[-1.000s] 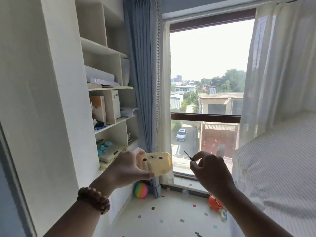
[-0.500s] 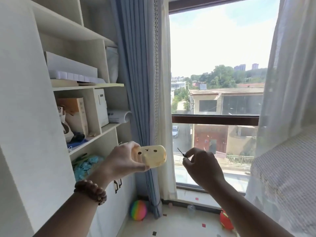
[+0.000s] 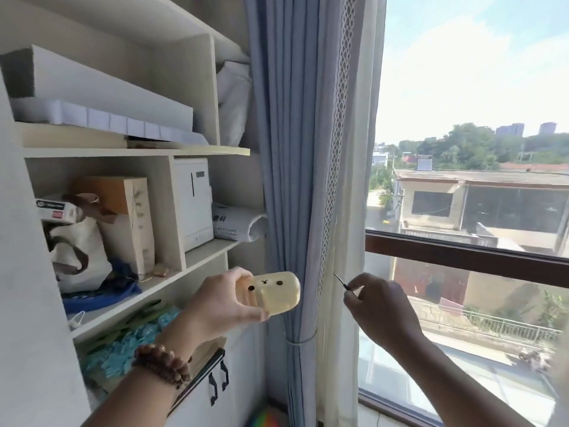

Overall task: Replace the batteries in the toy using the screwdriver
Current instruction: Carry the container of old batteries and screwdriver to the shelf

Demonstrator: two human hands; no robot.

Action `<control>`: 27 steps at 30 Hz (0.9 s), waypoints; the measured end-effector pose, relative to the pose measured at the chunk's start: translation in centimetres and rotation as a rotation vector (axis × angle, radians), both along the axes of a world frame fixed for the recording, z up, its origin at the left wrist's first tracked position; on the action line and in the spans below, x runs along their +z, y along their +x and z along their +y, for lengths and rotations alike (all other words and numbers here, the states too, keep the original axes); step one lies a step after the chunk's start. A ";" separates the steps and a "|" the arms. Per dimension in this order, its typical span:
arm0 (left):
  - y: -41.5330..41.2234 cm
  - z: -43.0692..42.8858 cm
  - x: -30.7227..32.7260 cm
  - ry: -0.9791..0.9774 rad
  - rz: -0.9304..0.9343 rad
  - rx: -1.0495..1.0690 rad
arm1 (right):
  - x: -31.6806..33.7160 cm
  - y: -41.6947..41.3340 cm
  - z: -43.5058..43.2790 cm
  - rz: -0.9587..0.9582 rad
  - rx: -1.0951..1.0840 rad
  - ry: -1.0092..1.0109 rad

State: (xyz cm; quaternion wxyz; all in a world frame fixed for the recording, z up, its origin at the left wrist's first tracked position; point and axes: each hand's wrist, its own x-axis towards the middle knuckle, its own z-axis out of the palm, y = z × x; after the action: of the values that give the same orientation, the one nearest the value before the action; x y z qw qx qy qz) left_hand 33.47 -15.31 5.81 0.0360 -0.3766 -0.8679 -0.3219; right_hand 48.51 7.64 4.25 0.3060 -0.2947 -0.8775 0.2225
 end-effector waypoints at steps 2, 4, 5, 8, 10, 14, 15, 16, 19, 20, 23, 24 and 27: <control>-3.1 1.3 -0.3 -0.008 -0.003 0.046 | 0.0 -4.4 2.3 -0.008 0.041 0.000; -6.1 2.4 -0.4 -0.014 -0.021 0.099 | -0.1 -8.7 3.6 -0.025 0.105 0.008; -7.6 2.9 -0.4 -0.005 -0.027 0.126 | -0.2 -10.9 4.3 -0.032 0.138 0.006; -12.5 4.4 -1.0 0.017 -0.044 0.216 | -0.6 -17.8 5.8 -0.056 0.209 0.029; -15.8 5.1 -1.7 0.019 -0.046 0.266 | -0.9 -22.2 6.2 -0.057 0.254 0.039; -22.2 5.6 -2.4 0.052 -0.060 0.409 | -1.1 -31.1 6.7 -0.081 0.379 0.024; -23.6 5.6 -2.5 0.054 -0.073 0.436 | -1.1 -33.0 6.6 -0.086 0.405 0.035; -24.9 5.6 -2.5 0.054 -0.077 0.462 | -1.1 -35.0 6.6 -0.083 0.425 0.043; -28.3 5.6 -2.6 0.026 -0.056 0.566 | -1.3 -40.4 6.1 -0.112 0.501 0.044; -29.0 5.7 -2.7 0.015 -0.059 0.591 | -1.3 -42.0 5.9 -0.126 0.532 0.039; -30.6 6.6 -3.2 -0.005 -0.079 0.646 | -1.9 -46.2 5.2 -0.142 0.635 0.021; -30.9 7.1 -3.4 -0.011 -0.082 0.664 | -2.2 -47.5 5.1 -0.138 0.662 0.019; -31.8 8.6 -4.0 -0.052 -0.075 0.717 | -3.5 -50.5 5.2 -0.144 0.733 0.027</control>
State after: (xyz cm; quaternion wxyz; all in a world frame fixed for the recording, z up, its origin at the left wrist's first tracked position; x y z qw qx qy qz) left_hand 1.72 -6.75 1.85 0.1051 -0.0371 -0.9534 -0.2803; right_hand -1.95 12.86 0.74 0.1473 0.0280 -0.9469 0.2843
